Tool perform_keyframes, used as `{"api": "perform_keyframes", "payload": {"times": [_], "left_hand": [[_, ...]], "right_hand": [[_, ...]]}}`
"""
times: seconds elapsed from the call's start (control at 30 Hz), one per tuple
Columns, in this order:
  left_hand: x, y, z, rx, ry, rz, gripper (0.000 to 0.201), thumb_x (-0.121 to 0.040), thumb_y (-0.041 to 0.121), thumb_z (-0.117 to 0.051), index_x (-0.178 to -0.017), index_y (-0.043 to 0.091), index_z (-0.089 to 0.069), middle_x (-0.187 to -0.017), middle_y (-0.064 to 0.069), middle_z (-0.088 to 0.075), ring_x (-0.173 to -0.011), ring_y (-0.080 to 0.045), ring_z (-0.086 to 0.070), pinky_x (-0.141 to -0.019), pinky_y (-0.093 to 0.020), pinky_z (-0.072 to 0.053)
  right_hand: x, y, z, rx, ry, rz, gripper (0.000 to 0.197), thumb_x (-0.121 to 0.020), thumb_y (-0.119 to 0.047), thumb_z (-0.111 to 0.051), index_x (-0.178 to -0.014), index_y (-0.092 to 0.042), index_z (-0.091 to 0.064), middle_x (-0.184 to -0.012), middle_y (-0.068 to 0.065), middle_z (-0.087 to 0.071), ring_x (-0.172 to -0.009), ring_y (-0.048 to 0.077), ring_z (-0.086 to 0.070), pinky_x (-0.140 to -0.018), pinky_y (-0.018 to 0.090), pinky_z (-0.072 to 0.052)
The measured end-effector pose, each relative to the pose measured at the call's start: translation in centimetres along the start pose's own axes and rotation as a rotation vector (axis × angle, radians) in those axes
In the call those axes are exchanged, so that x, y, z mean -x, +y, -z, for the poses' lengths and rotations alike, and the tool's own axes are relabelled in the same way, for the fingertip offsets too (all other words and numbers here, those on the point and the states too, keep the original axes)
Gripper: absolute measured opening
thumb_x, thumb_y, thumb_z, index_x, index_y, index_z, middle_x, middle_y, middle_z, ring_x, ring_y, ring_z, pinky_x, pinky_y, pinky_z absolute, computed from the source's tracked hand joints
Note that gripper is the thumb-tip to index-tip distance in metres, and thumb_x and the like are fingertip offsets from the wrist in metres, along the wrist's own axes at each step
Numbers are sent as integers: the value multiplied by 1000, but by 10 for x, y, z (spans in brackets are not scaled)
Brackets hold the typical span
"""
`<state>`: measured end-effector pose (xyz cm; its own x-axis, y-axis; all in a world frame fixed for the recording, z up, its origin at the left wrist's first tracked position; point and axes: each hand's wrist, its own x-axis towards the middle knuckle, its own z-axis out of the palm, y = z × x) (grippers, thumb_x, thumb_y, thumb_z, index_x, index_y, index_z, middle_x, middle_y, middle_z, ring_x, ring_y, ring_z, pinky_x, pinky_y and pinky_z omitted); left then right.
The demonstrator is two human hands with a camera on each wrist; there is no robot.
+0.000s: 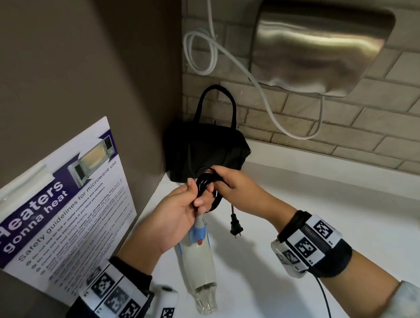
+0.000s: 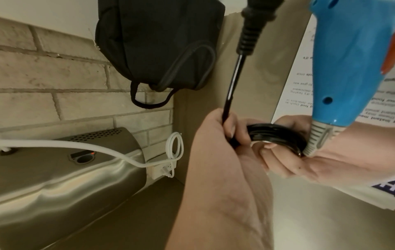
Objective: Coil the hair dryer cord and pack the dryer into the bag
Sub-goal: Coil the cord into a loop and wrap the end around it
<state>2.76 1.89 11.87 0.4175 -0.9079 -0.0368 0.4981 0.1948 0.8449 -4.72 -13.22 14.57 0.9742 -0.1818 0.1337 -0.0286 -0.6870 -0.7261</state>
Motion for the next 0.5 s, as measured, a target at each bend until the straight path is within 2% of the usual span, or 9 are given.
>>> {"api": "perform_keyframes", "payload": {"times": [0.07,0.13,0.17,0.23,0.27,0.33,0.43,0.5], "left_hand": [[1,1,3,23,18,25,33,-101,28,-31,-92,5,-52,-54,7,-37,-58,-11,-36,-100,-36,-24],[3,5,6,-31,26,32,25,-100,22,-35,-88,7,-51,-53,7,-34,-52,-9,-36,-103,-34,-32],[4,7,6,-59,27,34,23,-99,21,-36,-86,8,-50,-53,7,-33,-50,-9,-36,-99,-32,-35],[3,9,6,-72,21,41,21,-97,21,-40,-84,9,-50,-53,7,-32,-50,-9,-34,-87,-29,-35],[3,10,5,-71,11,46,20,-95,22,-42,-83,9,-51,-53,7,-31,-50,-9,-33,-81,-28,-33],[3,11,2,-67,-19,58,18,-92,22,-45,-83,8,-51,-54,6,-31,-50,-9,-32,-75,-27,-31],[3,7,-1,-75,-58,79,18,-91,23,-45,-85,8,-52,-55,5,-31,-52,-10,-34,-66,-26,-30],[4,1,-2,-90,-64,87,19,-92,26,-44,-84,9,-51,-56,5,-30,-53,-10,-33,-72,-29,-31]], "right_hand": [[1,0,1,-15,-25,-15,17,-93,-9,-47,-94,-22,-59,-80,-5,-63,-71,9,-57,-66,25,-46],[2,-1,4,-36,-41,-29,8,-93,-18,-54,-95,-23,-60,-75,-14,-60,-66,2,-54,-63,19,-42],[3,-3,7,-22,-33,-23,7,-92,-20,-58,-97,-23,-60,-76,-16,-59,-66,0,-54,-61,15,-41],[6,-7,8,109,-8,41,16,-91,-16,-56,-107,-18,-58,-84,-16,-58,-70,-4,-54,-59,9,-40],[7,-11,7,191,-11,83,19,-92,-12,-52,-110,-16,-57,-89,-11,-60,-74,-2,-54,-63,9,-41],[11,-14,4,280,-43,120,17,-94,-6,-44,-106,-15,-52,-90,-3,-60,-79,7,-55,-69,18,-44],[15,-8,5,274,-118,75,16,-94,-2,-37,-93,-18,-39,-82,-2,-56,-74,13,-54,-65,24,-45],[18,-4,3,265,-140,44,12,-93,-1,-36,-91,-13,-39,-82,1,-56,-74,14,-55,-65,28,-47]]}}
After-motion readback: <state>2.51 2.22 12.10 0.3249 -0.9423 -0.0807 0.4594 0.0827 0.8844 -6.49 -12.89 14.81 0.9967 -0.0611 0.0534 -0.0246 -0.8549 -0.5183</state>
